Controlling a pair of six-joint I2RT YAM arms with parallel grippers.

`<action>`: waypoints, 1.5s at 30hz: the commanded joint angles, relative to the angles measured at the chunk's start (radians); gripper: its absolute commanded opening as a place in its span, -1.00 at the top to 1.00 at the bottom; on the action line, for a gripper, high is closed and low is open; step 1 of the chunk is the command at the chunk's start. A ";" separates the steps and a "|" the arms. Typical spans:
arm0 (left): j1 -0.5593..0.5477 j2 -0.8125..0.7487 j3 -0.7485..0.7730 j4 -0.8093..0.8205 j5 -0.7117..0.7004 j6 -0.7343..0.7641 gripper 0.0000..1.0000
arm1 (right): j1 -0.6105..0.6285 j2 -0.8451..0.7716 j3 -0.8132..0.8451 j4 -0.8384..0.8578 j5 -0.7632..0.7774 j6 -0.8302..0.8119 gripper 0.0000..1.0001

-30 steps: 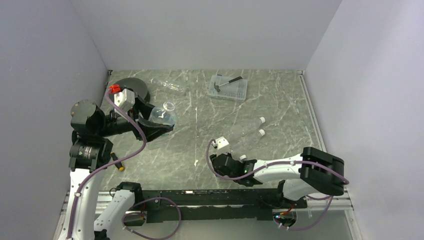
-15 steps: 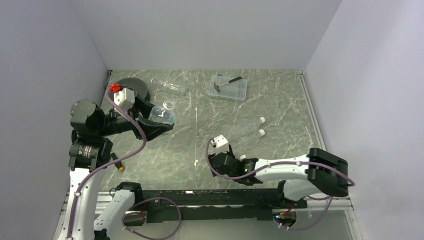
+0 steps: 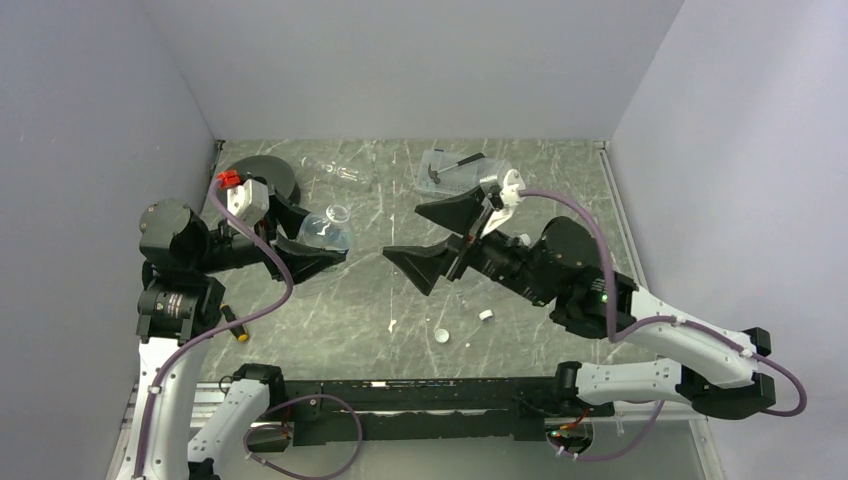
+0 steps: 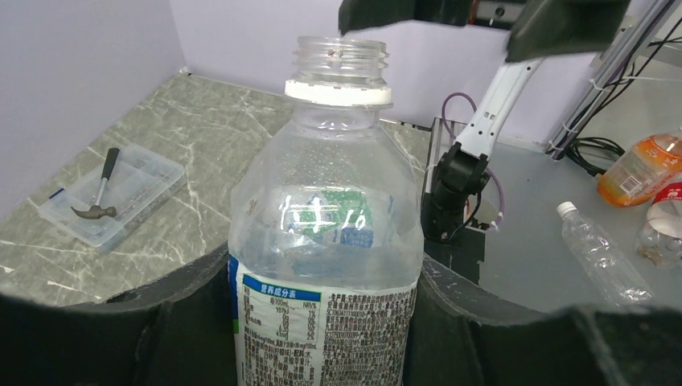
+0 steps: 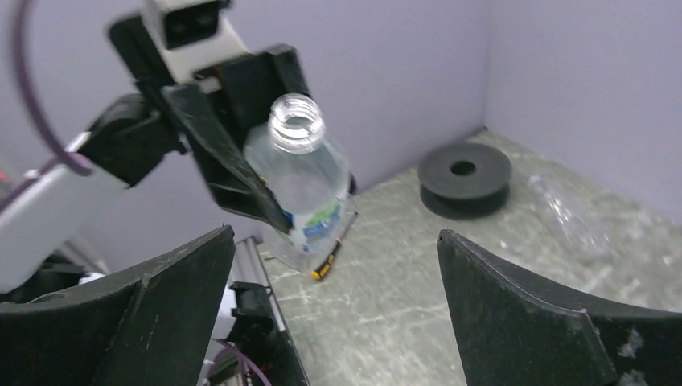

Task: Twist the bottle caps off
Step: Place the plastic bottle at the center of the board.

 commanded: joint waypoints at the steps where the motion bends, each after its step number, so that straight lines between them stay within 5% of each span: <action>1: 0.002 -0.018 0.002 0.033 0.060 0.010 1.00 | -0.018 0.038 0.057 0.006 -0.218 -0.071 -1.00; 22: 0.002 -0.024 -0.022 0.055 0.134 -0.010 1.00 | -0.106 0.270 0.165 0.311 -0.421 0.078 -0.72; 28: 0.002 -0.025 -0.027 0.063 0.127 -0.027 1.00 | -0.112 0.321 0.182 0.339 -0.445 0.107 -0.21; 32: 0.002 -0.027 -0.025 0.062 0.111 -0.028 0.99 | -0.112 0.328 0.179 0.342 -0.447 0.113 0.37; 34: 0.002 -0.025 -0.026 0.045 0.087 -0.037 0.49 | -0.113 0.329 0.181 0.331 -0.439 0.107 0.62; 36: 0.002 -0.026 -0.024 0.006 0.041 -0.034 -0.59 | -0.120 0.326 0.192 0.292 -0.422 0.088 0.74; 37: 0.002 -0.026 -0.020 -0.020 0.013 -0.018 -0.93 | -0.126 0.321 0.197 0.268 -0.411 0.077 0.75; 45: 0.002 -0.110 -0.008 -0.183 -0.258 0.103 -0.99 | -0.242 0.252 0.123 0.133 -0.329 -0.035 0.68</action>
